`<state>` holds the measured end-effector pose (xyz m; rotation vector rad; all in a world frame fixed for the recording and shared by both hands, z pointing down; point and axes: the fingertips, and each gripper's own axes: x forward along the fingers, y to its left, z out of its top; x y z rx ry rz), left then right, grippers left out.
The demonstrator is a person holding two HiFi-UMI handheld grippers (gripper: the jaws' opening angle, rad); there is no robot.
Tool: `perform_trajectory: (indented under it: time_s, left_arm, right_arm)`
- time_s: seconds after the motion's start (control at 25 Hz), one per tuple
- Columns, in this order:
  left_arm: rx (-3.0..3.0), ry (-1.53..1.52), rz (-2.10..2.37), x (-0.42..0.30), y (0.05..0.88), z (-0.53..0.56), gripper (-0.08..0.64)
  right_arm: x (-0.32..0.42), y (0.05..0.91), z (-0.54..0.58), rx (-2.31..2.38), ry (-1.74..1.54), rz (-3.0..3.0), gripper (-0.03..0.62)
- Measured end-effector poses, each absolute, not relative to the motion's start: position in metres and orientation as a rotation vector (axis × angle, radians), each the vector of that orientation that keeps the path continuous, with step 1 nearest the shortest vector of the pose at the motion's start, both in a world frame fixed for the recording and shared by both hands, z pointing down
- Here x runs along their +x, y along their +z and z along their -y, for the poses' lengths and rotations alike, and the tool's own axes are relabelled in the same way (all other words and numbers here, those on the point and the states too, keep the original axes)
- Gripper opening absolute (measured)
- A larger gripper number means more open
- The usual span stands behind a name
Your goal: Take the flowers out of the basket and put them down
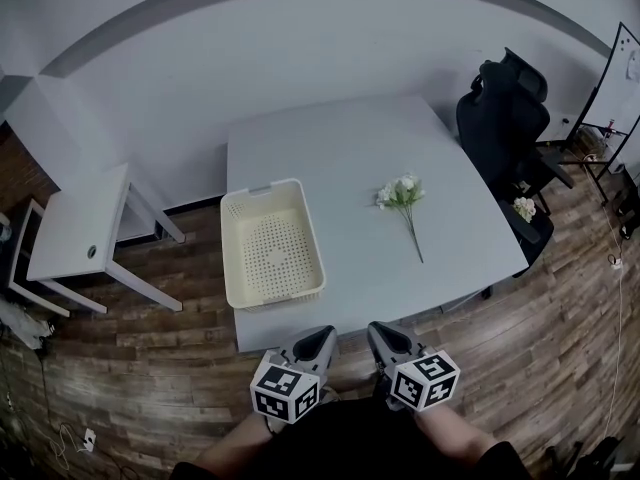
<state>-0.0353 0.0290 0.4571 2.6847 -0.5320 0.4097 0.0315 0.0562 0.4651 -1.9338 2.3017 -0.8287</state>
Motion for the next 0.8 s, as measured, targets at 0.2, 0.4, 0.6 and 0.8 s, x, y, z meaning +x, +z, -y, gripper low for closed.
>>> perform_trajectory:
  time_s: [0.2, 0.4, 0.6, 0.8]
  left_arm:
    - [2.686, 0.403, 0.541, -0.0384, 0.4548, -0.0312, 0.006]
    - [2.693, 0.406, 0.543, -0.0400, 0.4527, -0.0313, 0.006]
    - [2.693, 0.413, 0.546, -0.0399, 0.4549, -0.0331, 0.006]
    - [2.695, 0.414, 0.550, -0.0394, 0.4562, -0.0326, 0.006]
  right_arm:
    - [0.0308, 0.4634, -0.0583, -1.930, -0.826, -2.300, 0.023]
    - [0.0285, 0.4624, -0.0580, -1.924, -0.826, -2.303, 0.023]
    - [0.0283, 0.4645, -0.0594, -1.918, -0.826, -2.304, 0.023]
    - [0.0285, 0.4662, -0.0583, -1.915, -0.825, -2.307, 0.023]
